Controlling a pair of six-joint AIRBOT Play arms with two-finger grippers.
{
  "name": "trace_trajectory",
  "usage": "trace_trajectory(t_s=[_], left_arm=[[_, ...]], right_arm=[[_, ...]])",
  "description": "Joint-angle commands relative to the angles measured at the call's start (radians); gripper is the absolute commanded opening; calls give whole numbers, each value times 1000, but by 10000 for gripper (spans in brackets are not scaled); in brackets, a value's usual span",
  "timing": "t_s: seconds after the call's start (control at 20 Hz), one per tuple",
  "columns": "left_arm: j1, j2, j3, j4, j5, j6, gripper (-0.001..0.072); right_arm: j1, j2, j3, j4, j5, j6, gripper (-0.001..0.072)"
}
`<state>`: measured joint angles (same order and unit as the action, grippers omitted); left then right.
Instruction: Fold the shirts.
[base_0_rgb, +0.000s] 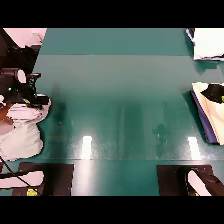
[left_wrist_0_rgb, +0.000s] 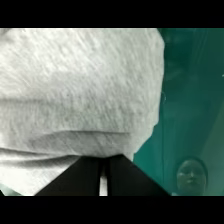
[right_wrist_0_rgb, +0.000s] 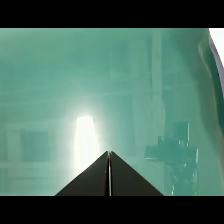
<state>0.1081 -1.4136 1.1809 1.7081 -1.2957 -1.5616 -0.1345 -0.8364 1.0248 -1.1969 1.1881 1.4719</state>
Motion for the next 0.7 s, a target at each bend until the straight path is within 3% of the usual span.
trace_trajectory(t_s=[0.0,0.15,0.45,0.65], left_arm=[[-18,11,121,-18,-53,44,21],[-106,67,363,-86,-75,126,21],[-421,162,713,-681,-79,460,21],[-654,133,719,-748,-127,564,21]], right_arm=[[0,1,29,1,-20,1,13],[0,0,144,2,-48,1,13],[0,0,361,0,-96,1,13],[0,0,425,0,-97,1,13]])
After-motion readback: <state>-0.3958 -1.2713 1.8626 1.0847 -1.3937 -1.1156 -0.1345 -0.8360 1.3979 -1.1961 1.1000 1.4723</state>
